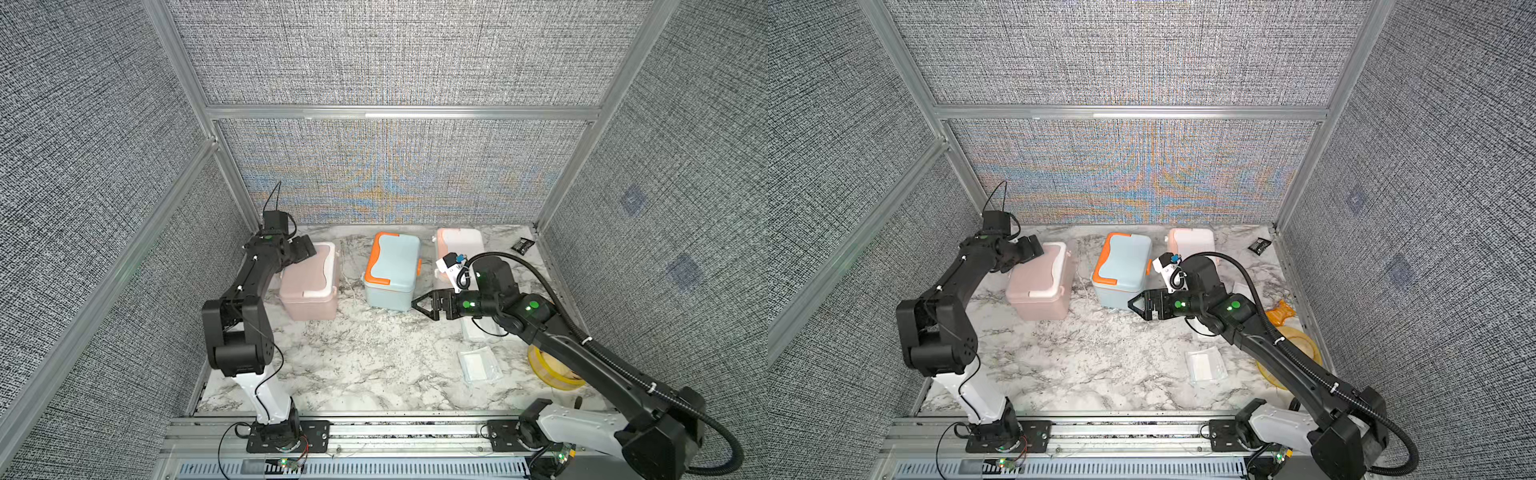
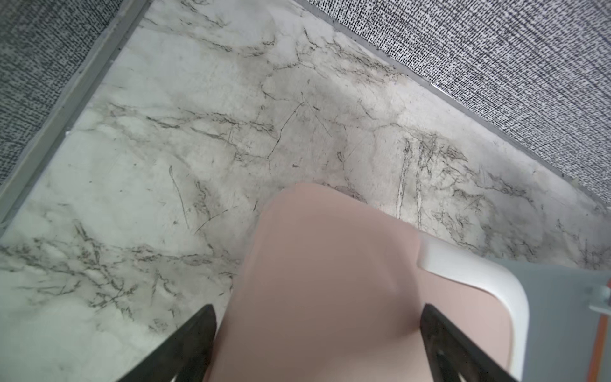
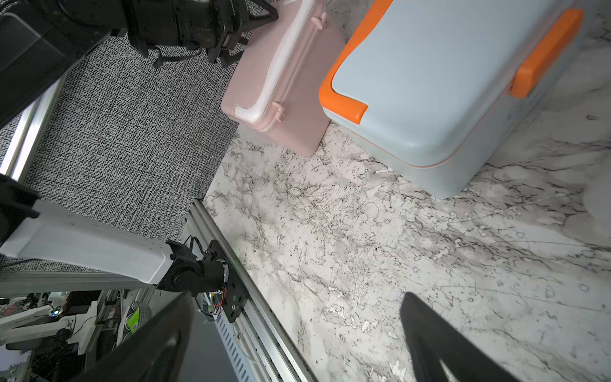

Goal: Open first aid kits and take out gauze
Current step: Move the first aid kit to the center of the board.

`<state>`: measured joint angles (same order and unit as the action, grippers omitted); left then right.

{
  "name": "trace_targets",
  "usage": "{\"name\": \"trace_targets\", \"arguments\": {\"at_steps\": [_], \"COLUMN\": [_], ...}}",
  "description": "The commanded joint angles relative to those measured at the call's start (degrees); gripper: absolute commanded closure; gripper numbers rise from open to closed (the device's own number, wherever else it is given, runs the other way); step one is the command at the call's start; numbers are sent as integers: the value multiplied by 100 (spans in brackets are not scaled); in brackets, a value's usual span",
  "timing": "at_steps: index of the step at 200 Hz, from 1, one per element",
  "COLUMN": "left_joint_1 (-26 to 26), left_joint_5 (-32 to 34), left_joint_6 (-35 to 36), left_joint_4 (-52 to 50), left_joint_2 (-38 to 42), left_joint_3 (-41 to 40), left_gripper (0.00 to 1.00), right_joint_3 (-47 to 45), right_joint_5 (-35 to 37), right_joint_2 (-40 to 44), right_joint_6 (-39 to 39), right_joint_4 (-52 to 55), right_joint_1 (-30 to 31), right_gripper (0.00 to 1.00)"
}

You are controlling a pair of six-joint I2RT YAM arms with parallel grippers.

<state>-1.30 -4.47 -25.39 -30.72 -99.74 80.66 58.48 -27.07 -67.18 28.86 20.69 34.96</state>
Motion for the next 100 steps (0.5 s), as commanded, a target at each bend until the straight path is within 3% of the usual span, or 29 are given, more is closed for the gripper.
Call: {"name": "trace_targets", "arguments": {"at_steps": [1, 59, 100], "left_joint_1": [95, 595, 868], "left_joint_5": [-236, -170, -696], "left_joint_6": [-386, -660, -946], "left_joint_4": [-478, -65, 233], "left_joint_2": [561, 2469, 3720], "left_joint_3": [-852, -2747, -3560], "left_gripper": [5, 5, 4], "right_joint_3": [-117, -562, -588], "right_joint_5": [-60, -45, 62], "right_joint_2": [16, 30, 82], "right_joint_6": [94, 172, 177], "right_joint_4": [-213, -421, -362], "right_joint_1": [11, 10, -8], "right_gripper": [1, 1, 1]}}
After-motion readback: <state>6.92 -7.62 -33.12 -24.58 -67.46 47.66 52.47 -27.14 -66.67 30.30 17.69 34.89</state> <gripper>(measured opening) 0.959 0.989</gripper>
